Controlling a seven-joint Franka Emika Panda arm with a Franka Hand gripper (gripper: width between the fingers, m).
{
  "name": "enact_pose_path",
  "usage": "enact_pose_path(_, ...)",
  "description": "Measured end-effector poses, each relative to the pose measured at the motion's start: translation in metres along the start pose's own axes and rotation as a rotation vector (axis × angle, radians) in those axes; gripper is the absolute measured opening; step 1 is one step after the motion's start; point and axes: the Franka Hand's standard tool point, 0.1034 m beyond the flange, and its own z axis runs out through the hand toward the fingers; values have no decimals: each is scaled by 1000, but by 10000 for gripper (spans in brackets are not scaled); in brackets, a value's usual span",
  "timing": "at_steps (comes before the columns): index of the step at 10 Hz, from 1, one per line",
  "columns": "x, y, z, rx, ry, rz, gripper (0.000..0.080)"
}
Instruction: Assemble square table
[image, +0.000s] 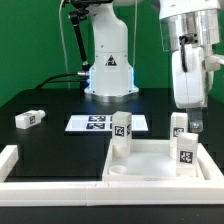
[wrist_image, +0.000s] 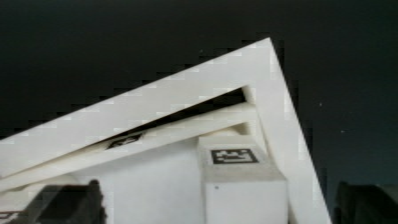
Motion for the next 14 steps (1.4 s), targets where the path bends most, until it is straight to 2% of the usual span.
enact_pose_path(1, 12, 5, -4, 19, 2, -61, 649)
enact_pose_path(2, 31, 17, -10, 26, 10, -131, 649)
enact_pose_path(4, 88, 40, -31, 50, 18, -242, 649)
enact_pose_path(6, 124, 44, -45, 48, 29, -393, 649)
enact_pose_path(8, 121, 45, -42, 43, 34, -556, 649)
enact_pose_path(10, 122, 45, -42, 40, 38, -687, 649)
enact_pose_path(11, 127, 45, -41, 46, 49, -810, 649)
enact_pose_path(12, 151, 53, -35, 60, 82, -929, 649)
enact_pose_path(13, 170, 67, -32, 49, 97, -1010, 649)
enact_pose_path(14, 200, 82, -32, 33, 126, -1175, 649)
